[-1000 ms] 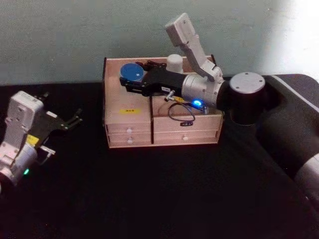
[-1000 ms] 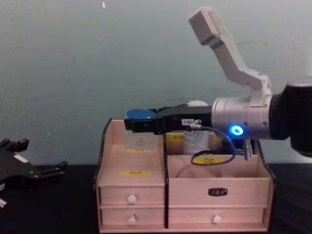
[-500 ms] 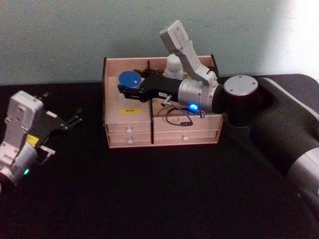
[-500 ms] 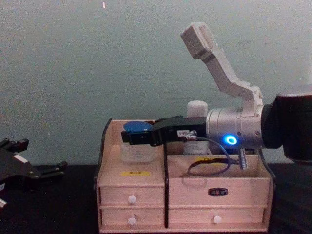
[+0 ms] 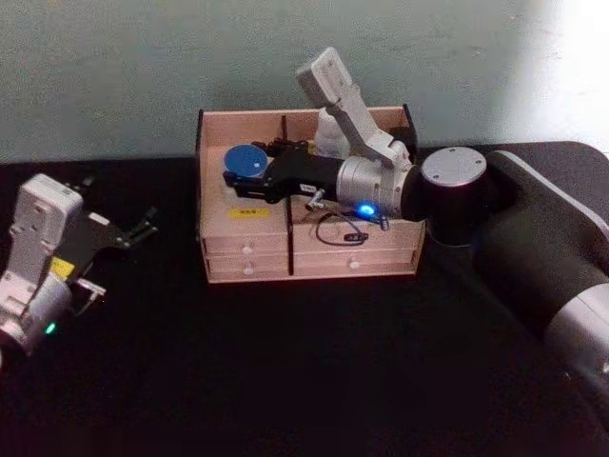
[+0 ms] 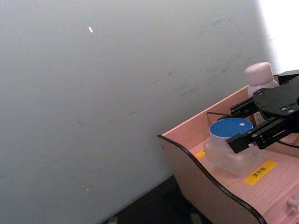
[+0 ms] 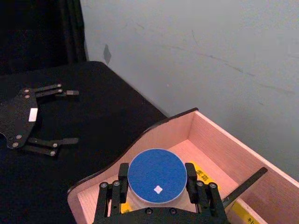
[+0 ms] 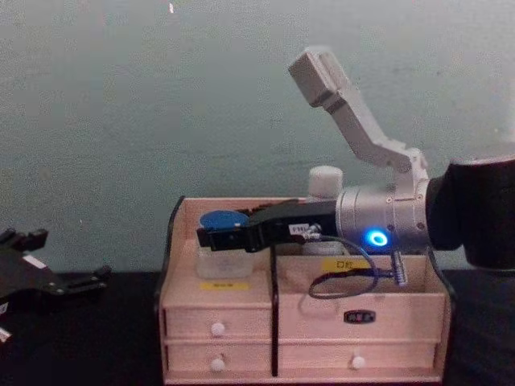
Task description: Pick up the facial cleanser and watermelon frost from the table and place them into the tiered storage box.
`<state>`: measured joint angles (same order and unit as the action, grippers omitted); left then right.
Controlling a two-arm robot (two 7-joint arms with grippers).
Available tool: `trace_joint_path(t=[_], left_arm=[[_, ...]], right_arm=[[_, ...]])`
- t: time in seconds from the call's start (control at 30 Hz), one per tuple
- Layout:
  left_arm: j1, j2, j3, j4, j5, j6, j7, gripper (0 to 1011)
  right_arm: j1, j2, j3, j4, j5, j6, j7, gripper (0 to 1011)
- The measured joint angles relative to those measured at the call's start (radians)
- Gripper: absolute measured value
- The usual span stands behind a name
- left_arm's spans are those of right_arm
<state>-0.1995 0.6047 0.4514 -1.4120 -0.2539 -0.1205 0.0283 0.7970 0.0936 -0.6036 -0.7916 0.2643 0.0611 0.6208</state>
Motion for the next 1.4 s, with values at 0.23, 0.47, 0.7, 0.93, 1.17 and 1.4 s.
trace_joint_path(t=[0.23, 0.47, 0.7, 0.93, 1.17, 1.4], left_arm=[[0.0, 0.0, 0.0, 0.0, 0.0, 0.0, 0.0, 1001], [0.0, 0.0, 0.0, 0.0, 0.0, 0.0, 0.0, 1001], [0.0, 0.0, 0.0, 0.0, 0.0, 0.0, 0.0, 1001], [0.0, 0.0, 0.0, 0.0, 0.0, 0.0, 0.0, 1001], [0.0, 0.0, 0.0, 0.0, 0.0, 0.0, 0.0, 1001], [0.0, 0.0, 0.0, 0.0, 0.0, 0.0, 0.0, 1001]], right_arm=[[0.0, 0.0, 0.0, -0.001, 0.001, 0.0, -0.001, 720], [0.0, 0.001, 0.0, -0.001, 0.004, -0.001, -0.001, 721], [0.0, 0.001, 0.001, -0.001, 0.005, -0.002, -0.001, 864], [0.0, 0.001, 0.001, -0.001, 0.006, -0.002, -0.001, 1002], [0.0, 0.001, 0.001, -0.001, 0.006, -0.002, -0.001, 1002], [0.0, 0.001, 0.001, -0.001, 0.006, -0.002, -0.001, 1002]])
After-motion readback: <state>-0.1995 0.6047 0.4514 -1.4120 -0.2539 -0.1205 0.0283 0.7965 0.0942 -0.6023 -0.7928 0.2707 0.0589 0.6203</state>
